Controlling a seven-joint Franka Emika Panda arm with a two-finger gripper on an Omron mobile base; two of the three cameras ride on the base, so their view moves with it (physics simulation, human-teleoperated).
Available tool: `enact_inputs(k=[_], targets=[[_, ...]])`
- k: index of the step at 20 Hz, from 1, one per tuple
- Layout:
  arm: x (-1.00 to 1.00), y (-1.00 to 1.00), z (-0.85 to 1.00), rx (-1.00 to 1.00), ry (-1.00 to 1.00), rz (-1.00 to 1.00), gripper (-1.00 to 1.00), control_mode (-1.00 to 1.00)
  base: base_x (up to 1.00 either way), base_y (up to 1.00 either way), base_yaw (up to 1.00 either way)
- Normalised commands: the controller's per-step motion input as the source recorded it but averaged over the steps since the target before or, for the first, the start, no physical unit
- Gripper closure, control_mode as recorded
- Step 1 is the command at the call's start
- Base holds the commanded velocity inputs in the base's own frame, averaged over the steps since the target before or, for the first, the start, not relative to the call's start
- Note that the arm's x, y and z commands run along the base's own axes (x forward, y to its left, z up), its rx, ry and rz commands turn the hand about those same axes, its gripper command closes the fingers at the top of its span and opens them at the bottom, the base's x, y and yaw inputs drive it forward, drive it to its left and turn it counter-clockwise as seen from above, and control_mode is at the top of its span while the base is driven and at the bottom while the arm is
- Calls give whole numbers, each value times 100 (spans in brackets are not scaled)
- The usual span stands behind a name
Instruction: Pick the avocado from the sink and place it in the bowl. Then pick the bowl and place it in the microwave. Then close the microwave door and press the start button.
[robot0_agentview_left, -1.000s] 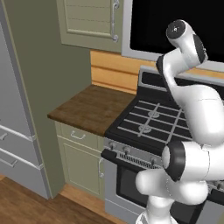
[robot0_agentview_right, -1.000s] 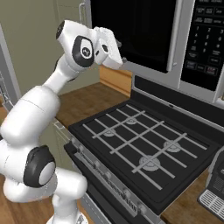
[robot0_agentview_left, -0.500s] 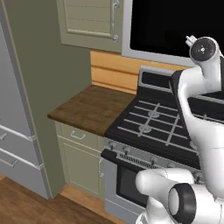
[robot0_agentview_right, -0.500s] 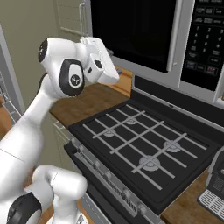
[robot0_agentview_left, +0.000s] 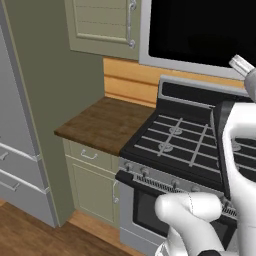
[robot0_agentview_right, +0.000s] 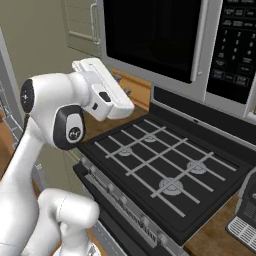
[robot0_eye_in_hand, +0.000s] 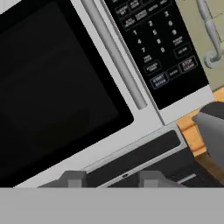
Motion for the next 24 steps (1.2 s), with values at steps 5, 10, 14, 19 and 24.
enact_inputs(k=[5, 10, 14, 19, 24], targets=[[-82, 0, 15, -12, -17, 1, 100, -100, 0, 0, 0], [-58, 0, 17, -14, -11, 0, 100, -100, 0, 0, 0], [-5, -24, 0, -11, 7, -1, 100, -100, 0, 0, 0], [-19, -16, 7, -10, 9, -12, 100, -100, 0, 0, 0], [-2, -30, 16, -7, 5, -6, 100, -100, 0, 0, 0]])
